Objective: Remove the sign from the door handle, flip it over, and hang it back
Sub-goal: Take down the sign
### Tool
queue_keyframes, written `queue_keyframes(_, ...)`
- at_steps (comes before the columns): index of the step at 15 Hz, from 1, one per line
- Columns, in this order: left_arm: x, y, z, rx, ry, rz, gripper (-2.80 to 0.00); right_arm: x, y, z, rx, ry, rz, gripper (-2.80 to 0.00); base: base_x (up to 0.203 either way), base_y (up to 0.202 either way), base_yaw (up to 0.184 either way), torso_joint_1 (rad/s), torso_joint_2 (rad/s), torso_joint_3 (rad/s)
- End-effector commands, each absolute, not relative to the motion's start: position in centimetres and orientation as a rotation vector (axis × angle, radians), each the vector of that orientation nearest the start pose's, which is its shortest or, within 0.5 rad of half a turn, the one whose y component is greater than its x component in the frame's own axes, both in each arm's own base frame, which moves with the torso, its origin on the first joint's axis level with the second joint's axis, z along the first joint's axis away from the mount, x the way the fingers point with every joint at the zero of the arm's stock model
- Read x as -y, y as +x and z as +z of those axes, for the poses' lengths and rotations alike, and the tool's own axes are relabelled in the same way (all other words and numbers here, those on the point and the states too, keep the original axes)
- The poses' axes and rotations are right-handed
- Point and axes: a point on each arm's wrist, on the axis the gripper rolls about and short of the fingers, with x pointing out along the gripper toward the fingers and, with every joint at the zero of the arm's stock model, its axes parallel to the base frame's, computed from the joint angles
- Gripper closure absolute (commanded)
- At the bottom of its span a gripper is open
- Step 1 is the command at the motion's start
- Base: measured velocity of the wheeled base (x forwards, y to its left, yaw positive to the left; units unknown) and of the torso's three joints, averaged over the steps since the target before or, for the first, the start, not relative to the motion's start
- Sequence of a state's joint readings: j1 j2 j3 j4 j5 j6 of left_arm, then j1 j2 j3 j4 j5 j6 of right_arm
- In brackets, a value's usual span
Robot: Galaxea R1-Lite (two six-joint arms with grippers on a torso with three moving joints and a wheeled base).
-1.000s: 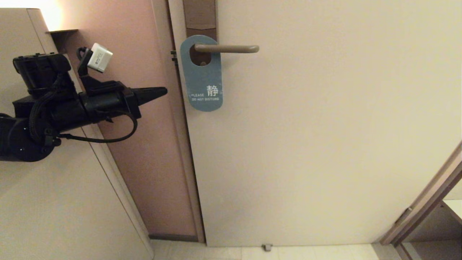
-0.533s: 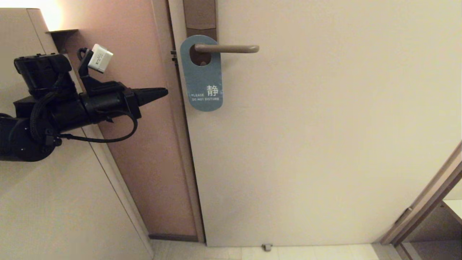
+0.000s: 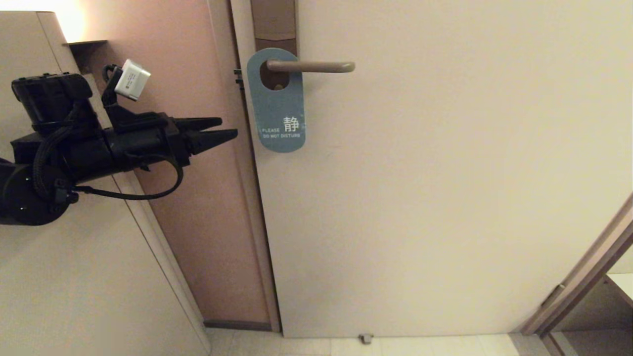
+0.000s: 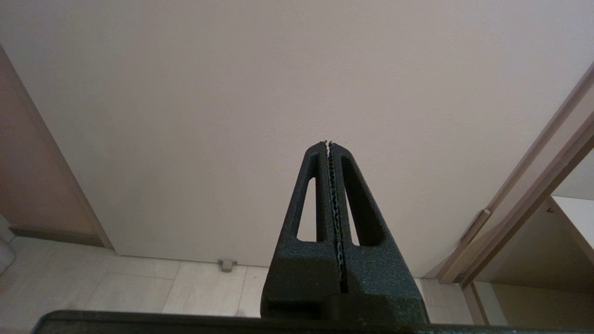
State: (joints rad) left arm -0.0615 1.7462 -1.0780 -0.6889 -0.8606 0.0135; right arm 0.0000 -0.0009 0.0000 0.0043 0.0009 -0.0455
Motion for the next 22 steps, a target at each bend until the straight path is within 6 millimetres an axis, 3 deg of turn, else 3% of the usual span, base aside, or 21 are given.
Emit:
queue_keyframes(1, 3.7, 32.4, 25.1, 0.036, 0.025, -0.926, -2.8, 0.0, -2.3, 7.5, -0.005, -0.046, 0.002, 0.0, 0.0, 0.0, 0.0, 0.0, 0.0, 0.0)
queue_keyframes(6, 3.1, 32.4, 25.1, 0.029, 0.018, -1.061, -2.8, 0.0, -2.3, 7.5, -0.005, -0.046, 0.002, 0.0, 0.0, 0.0, 0.0, 0.0, 0.0, 0.0)
queue_keyframes(16, 3.3, 33.9, 23.8, -0.002, 0.001, -1.157, -2.8, 0.0, -2.3, 7.5, -0.005, -0.046, 0.002, 0.0, 0.0, 0.0, 0.0, 0.0, 0.0, 0.0)
queue_keyframes(22, 3.5, 35.3, 24.5, 0.013, -0.006, -1.173, -2.8, 0.0, -2.3, 7.5, -0.005, -0.046, 0.002, 0.0, 0.0, 0.0, 0.0, 0.0, 0.0, 0.0)
